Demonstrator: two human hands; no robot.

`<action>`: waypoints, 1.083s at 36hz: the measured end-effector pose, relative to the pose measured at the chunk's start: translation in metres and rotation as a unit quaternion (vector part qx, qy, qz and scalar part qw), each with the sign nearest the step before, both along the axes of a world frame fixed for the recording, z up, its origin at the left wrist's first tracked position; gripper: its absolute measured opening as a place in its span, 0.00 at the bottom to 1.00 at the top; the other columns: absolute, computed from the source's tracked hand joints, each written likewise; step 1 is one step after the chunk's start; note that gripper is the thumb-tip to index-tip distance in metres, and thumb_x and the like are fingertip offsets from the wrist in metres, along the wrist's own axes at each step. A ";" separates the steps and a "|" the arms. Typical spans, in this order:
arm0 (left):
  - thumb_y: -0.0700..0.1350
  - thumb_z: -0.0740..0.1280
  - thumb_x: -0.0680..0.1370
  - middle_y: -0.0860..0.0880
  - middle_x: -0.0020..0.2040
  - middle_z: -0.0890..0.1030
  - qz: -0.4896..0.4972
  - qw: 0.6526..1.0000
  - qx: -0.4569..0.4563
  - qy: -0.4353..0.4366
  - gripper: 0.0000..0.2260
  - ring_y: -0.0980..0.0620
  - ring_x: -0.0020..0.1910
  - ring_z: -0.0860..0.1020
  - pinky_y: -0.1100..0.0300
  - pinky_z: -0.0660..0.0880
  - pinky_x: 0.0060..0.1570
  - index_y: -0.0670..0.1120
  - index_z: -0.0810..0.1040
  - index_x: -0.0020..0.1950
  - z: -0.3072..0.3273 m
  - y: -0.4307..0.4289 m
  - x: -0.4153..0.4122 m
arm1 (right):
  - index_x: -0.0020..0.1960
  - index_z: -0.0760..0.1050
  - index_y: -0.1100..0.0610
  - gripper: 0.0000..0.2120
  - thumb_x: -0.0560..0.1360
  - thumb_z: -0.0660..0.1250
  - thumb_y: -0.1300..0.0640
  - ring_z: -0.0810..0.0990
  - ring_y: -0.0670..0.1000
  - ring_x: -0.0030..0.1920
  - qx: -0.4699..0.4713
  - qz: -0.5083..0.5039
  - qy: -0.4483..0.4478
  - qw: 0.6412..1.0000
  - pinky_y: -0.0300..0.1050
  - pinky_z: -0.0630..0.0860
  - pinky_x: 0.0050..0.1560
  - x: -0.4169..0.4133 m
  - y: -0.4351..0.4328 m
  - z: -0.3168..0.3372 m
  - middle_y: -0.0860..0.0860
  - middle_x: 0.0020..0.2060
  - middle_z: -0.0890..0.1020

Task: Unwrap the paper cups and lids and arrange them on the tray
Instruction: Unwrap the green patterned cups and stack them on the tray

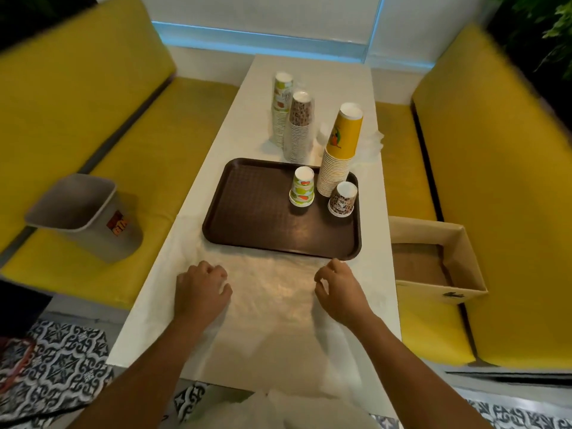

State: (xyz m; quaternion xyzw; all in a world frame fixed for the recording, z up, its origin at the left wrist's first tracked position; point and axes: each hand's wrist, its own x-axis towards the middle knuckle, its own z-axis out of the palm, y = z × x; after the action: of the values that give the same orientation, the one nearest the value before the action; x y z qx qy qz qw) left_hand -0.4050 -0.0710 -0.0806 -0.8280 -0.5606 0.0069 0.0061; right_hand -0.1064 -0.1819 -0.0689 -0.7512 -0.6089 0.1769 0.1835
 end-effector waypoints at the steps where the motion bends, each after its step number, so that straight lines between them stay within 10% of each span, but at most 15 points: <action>1: 0.57 0.73 0.76 0.48 0.51 0.84 0.015 1.000 0.011 -0.020 0.13 0.47 0.48 0.80 0.51 0.76 0.50 0.51 0.85 0.55 0.005 -0.002 0.003 | 0.57 0.82 0.53 0.06 0.81 0.70 0.53 0.76 0.49 0.51 -0.005 0.005 0.009 1.000 0.43 0.80 0.55 0.002 -0.001 0.000 0.49 0.54 0.77; 9: 0.48 0.74 0.77 0.47 0.47 0.81 0.136 0.956 0.059 -0.255 0.06 0.49 0.46 0.75 0.54 0.70 0.46 0.47 0.83 0.51 0.042 -0.002 0.030 | 0.53 0.81 0.54 0.04 0.79 0.71 0.60 0.76 0.47 0.48 0.112 -0.027 0.091 0.989 0.45 0.80 0.48 -0.004 0.016 0.020 0.44 0.49 0.75; 15: 0.46 0.69 0.82 0.53 0.47 0.79 0.245 0.812 -0.080 -0.524 0.05 0.52 0.47 0.79 0.63 0.73 0.40 0.49 0.79 0.57 0.083 0.035 0.056 | 0.57 0.79 0.57 0.08 0.79 0.71 0.62 0.77 0.42 0.46 0.182 -0.052 0.154 0.970 0.31 0.73 0.46 -0.013 0.076 0.072 0.49 0.50 0.76; 20: 0.50 0.68 0.83 0.49 0.53 0.81 0.287 0.728 -0.221 -0.582 0.11 0.48 0.50 0.80 0.55 0.78 0.44 0.52 0.76 0.65 0.102 0.079 0.069 | 0.61 0.76 0.58 0.13 0.77 0.70 0.63 0.71 0.37 0.50 0.198 -0.046 0.152 0.967 0.24 0.66 0.52 -0.021 0.138 0.108 0.51 0.54 0.73; 28: 0.50 0.70 0.81 0.48 0.66 0.65 0.245 0.805 -0.082 -0.534 0.20 0.48 0.54 0.75 0.64 0.71 0.39 0.55 0.72 0.72 0.134 0.134 0.067 | 0.75 0.67 0.53 0.28 0.77 0.70 0.57 0.64 0.57 0.72 0.166 -0.043 0.084 0.982 0.50 0.67 0.71 -0.034 0.254 0.166 0.57 0.71 0.65; 33: 0.49 0.70 0.81 0.50 0.65 0.72 0.200 0.815 -0.110 -0.533 0.13 0.54 0.52 0.76 0.69 0.68 0.39 0.53 0.78 0.66 0.136 0.171 0.065 | 0.76 0.66 0.54 0.29 0.77 0.69 0.58 0.62 0.62 0.74 0.159 -0.106 0.012 0.981 0.58 0.67 0.74 -0.030 0.328 0.187 0.60 0.74 0.62; 39: 0.51 0.71 0.81 0.55 0.59 0.82 0.140 0.797 -0.207 -0.550 0.11 0.51 0.57 0.82 0.49 0.83 0.56 0.56 0.78 0.64 0.116 0.203 0.058 | 0.79 0.62 0.52 0.33 0.77 0.70 0.56 0.60 0.62 0.78 0.128 -0.135 -0.087 0.979 0.58 0.62 0.77 -0.006 0.405 0.192 0.61 0.77 0.61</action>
State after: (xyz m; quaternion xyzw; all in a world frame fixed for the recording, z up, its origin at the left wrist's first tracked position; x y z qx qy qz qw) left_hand -0.3469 0.1325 0.0353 -0.5862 -0.5648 -0.3327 -0.4761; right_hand -0.1127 0.2234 0.1230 -0.8094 -0.5329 0.0049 0.2467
